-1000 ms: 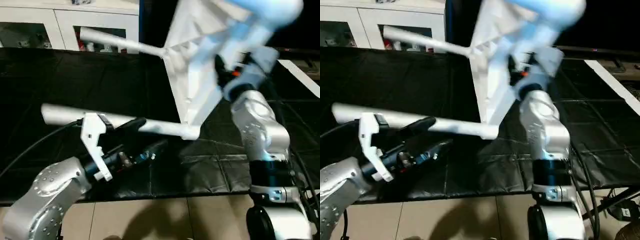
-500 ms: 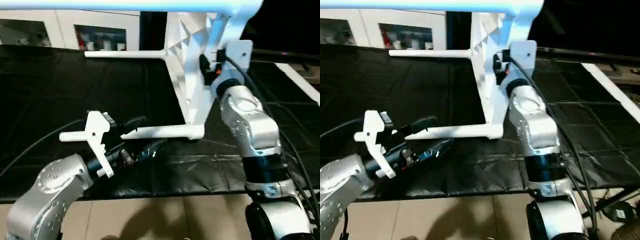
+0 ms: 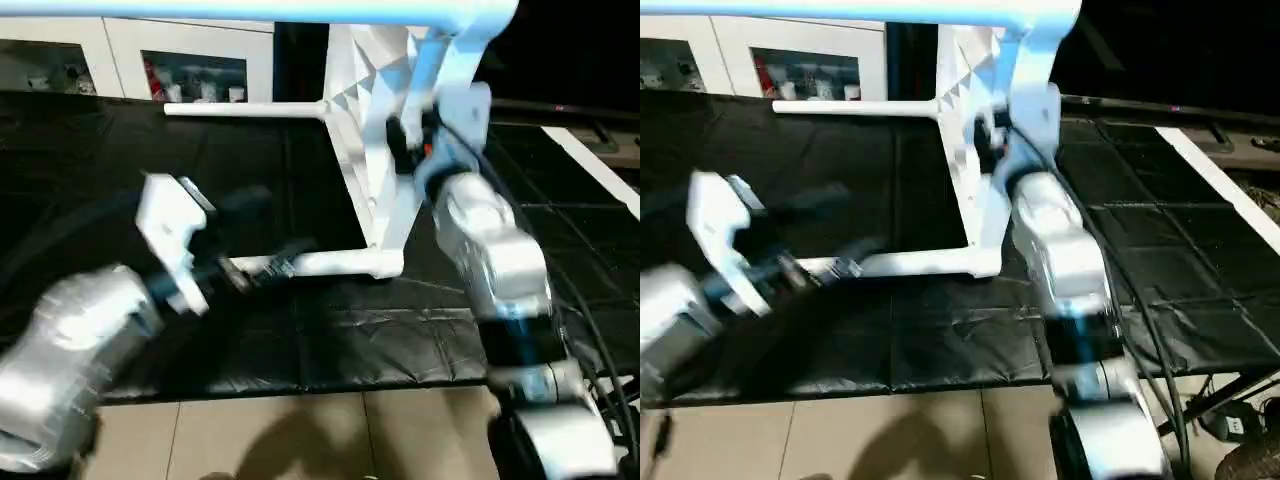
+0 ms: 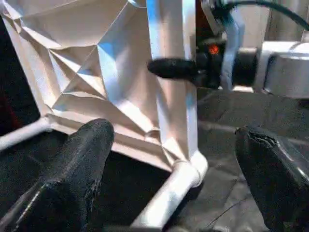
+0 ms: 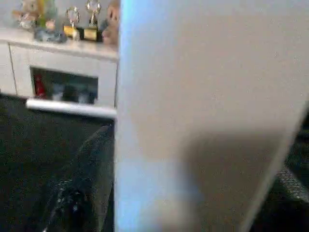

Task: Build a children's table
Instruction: Flip table

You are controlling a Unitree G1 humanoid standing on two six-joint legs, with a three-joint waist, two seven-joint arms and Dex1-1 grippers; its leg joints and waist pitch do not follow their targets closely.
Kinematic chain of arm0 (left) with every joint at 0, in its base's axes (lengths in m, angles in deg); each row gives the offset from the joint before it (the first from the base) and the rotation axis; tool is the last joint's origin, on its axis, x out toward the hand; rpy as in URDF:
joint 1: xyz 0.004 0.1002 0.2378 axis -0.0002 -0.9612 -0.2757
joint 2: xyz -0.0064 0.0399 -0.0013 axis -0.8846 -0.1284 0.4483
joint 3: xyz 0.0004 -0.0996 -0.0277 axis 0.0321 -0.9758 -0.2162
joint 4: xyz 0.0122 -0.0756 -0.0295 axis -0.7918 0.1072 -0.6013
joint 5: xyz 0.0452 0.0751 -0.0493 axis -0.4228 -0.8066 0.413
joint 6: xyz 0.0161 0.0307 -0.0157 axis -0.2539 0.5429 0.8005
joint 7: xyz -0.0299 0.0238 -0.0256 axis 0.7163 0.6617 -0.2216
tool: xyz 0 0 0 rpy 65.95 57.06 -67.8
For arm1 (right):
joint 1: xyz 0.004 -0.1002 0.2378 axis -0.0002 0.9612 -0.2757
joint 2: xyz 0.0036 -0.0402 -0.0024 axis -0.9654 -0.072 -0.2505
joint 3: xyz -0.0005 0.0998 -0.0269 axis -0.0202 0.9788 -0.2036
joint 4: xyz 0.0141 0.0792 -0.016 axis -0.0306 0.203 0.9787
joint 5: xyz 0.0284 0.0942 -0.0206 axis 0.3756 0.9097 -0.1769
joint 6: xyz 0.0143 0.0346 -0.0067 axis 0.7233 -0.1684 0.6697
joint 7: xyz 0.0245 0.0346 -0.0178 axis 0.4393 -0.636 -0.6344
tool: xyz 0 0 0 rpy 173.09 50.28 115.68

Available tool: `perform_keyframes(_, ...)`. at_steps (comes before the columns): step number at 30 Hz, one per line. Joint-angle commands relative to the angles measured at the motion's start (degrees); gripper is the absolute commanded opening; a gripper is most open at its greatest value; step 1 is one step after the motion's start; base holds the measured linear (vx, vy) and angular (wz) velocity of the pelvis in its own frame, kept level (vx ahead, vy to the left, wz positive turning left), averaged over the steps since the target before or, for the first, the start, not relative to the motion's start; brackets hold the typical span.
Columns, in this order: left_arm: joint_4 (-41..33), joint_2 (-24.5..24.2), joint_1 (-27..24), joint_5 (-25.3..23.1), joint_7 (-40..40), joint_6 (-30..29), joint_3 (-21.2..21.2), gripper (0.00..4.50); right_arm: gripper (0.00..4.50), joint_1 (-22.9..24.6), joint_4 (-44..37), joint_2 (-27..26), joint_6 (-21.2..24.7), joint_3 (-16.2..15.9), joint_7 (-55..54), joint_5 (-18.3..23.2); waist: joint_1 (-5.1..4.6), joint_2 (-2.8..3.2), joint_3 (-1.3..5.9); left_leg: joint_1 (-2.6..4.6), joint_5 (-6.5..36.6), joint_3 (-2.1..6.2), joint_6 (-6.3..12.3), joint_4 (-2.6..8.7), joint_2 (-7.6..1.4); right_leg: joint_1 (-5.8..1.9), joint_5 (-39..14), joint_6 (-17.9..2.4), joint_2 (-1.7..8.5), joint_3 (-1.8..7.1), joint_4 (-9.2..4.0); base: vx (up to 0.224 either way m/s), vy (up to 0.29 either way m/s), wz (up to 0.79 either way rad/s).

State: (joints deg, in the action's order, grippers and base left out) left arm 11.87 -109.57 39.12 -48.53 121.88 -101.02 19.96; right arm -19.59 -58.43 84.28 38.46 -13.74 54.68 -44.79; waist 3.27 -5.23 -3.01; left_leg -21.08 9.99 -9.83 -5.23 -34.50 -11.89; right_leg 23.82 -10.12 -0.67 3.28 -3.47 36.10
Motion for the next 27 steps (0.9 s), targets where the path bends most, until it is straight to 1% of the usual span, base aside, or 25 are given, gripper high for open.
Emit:
perform_keyframes(1, -1.0, -1.2, -0.3, -0.1, 0.9, -1.1, 0.2, 4.49, 3.59, 2.8, -0.2, 0.5, -1.3, 0.6, 0.2, -0.2, 0.11, 1.45, 3.48, 0.72, 12.9, -0.03, -5.05, 4.06, -0.57, -2.61, -12.4, -3.4, 2.8, 2.73, -3.79, 0.0, 0.0, 0.0)
perform_keyframes(2, -1.0, -1.2, -0.3, -0.1, 0.9, -1.1, 0.2, 4.49, 3.59, 2.8, -0.2, 0.5, -1.3, 0.6, 0.2, -0.2, 0.06, 1.38, 3.48, 0.67, 13.0, -0.03, -5.06, 4.07, -0.54, -2.65, -12.4, -3.5, 2.76, 2.73, -3.75, 0.0, 0.0, 0.0)
perform_keyframes(3, -1.3, -1.3, -0.2, 0.0, 0.9, -1.5, 0.1, 4.49, 3.59, 3.9, 0.9, 0.2, -2.1, 0.7, 0.1, -0.3, 0.17, 1.18, 3.46, 0.66, 13.3, -0.05, -4.93, 4.08, -0.52, -2.66, -13.2, -3.5, 2.83, 2.72, -3.86, 0.0, 0.0, 0.0)
perform_keyframes(5, -1.5, -1.5, 0.2, 0.5, 0.7, -1.7, -0.2, 4.49, 3.59, 4.4, 2.2, -0.2, -3.3, 0.7, 0.3, -0.3, 0.14, 1.37, 3.35, 0.76, 14.7, 0.0, -4.94, 4.11, -0.48, -2.5, -15.9, -3.5, 2.9, 2.68, -4.08, 0.0, 0.0, 0.0)
perform_keyframes(7, -1.4, -1.8, 0.5, 0.9, 0.7, -1.8, -0.4, 4.49, 3.59, 4.4, 3.4, -0.3, -4.2, 0.5, 0.6, -0.8, 0.15, 1.35, 3.27, 0.83, 16.1, 0.08, -4.93, 4.13, -0.5, -2.34, -18.1, -3.2, 2.94, 2.64, -4.33, 0.0, 0.0, 0.0)
perform_keyframes(10, -1.1, -2.4, 1.0, 0.2, 0.5, -0.5, -1.1, 4.49, 3.59, 3.8, 7.3, -1.6, -7.3, 1.2, 1.3, -0.4, 0.08, 1.45, 3.23, 0.8, 17.4, 0.21, -4.79, 4.15, -0.5, -2.23, -19.7, -3.0, 3.01, 2.56, -4.51, 0.0, 0.0, 0.0)
perform_keyframes(11, -1.1, -2.4, 1.0, 0.1, 0.5, -0.4, -1.1, 4.49, 3.59, 3.8, 7.6, -1.6, -7.5, 1.2, 1.4, -0.3, 0.1, 1.46, 3.27, 0.79, 17.4, 0.24, -4.75, 4.16, -0.52, -2.25, -19.8, -3.1, 3.05, 2.55, -4.53, 0.0, 0.0, 0.0)
perform_keyframes(13, -0.4, -4.0, 1.1, -2.5, 0.5, 1.3, -1.2, 4.49, 3.59, 3.0, 11.4, -1.9, -9.8, 1.4, 2.5, -0.1, 0.14, 1.5, 3.3, 0.8, 17.3, 0.3, -4.6, 4.16, -0.57, -2.21, -18.7, -3.4, 3.02, 2.55, -4.43, 0.0, 0.0, 0.0)
perform_keyframes(14, -0.4, -4.0, 1.1, -2.6, 0.5, 1.4, -1.3, 4.49, 3.59, 2.9, 11.9, -2.0, -10.1, 1.4, 2.7, -0.1, 0.07, 1.45, 3.32, 0.74, 17.3, 0.32, -4.58, 4.18, -0.56, -2.3, -18.6, -3.5, 2.99, 2.54, -4.32, 0.0, 0.0, 0.0)
perform_keyframes(17, 0.0, -3.8, 1.3, -3.0, 0.0, 1.9, -1.6, 4.49, 3.59, 1.7, 15.5, -2.2, -12.3, 1.5, 4.0, 0.3, 0.2, 1.59, 3.48, 0.74, 15.9, 0.26, -4.57, 4.12, -0.64, -2.44, -15.9, -4.5, 3.05, 2.57, -4.0, 0.0, 0.0, 0.0)
perform_keyframes(20, 0.6, -3.4, 2.2, -3.6, -1.0, 3.0, -1.8, 4.49, 3.59, -1.0, 21.4, -2.9, -16.4, 2.0, 6.2, 0.9, 0.18, 1.59, 3.65, 0.55, 15.0, 0.27, -4.42, 4.07, -0.61, -2.7, -13.6, -5.6, 3.13, 2.55, -3.66, 0.0, 0.0, 0.0)
perform_keyframes(22, 0.8, -3.5, 2.4, -4.0, -1.1, 3.5, -1.7, 4.49, 3.59, -3.1, 25.3, -3.0, -18.7, 2.4, 6.3, 0.5, 0.17, 1.57, 3.65, 0.55, 14.1, 0.17, -4.29, 3.97, -0.61, -2.7, -12.2, -6.5, 3.13, 2.54, -3.47, 0.0, 0.0, 0.0)
perform_keyframes(24, 0.9, -3.5, 2.5, -4.6, -1.4, 4.5, -1.9, 4.49, 3.59, -4.4, 27.7, -3.0, -20.4, 2.3, 6.2, -0.1, 0.28, 1.3, 3.55, 0.5, 13.9, 0.08, -4.21, 3.96, -0.64, -2.72, -12.4, -6.6, 3.18, 2.58, -3.5, 0.0, 0.0, 0.0)
perform_keyframes(25, 0.9, -3.3, 2.6, -4.8, -1.6, 4.8, -2.1, 4.49, 3.59, -4.9, 28.6, -3.0, -21.0, 2.1, 6.1, -0.4, 0.32, 1.44, 3.57, 0.52, 14.0, 0.11, -4.29, 3.95, -0.66, -2.73, -12.8, -6.4, 3.19, 2.56, -3.5, 0.0, 0.0, 0.0)
perform_keyframes(26, 0.8, -3.2, 2.6, -4.9, -1.6, 5.1, -2.2, 4.49, 3.59, -5.1, 28.9, -3.0, -21.1, 2.2, 6.0, -0.4, 0.3, 1.19, 3.56, 0.5, 13.9, 0.07, -4.23, 3.96, -0.68, -2.74, -12.8, -6.4, 3.19, 2.56, -3.56, 0.0, 0.0, 0.0)
perform_keyframes(27, 0.7, -3.2, 2.6, -5.0, -1.7, 5.5, -2.2, 4.49, 3.59, -5.3, 29.3, -3.2, -21.4, 2.3, 6.1, -0.3, 0.35, 1.29, 3.55, 0.6, 13.9, 0.07, -4.22, 3.98, -0.69, -2.69, -12.9, -6.4, 3.17, 2.55, -3.52, 0.0, 0.0, 0.0)
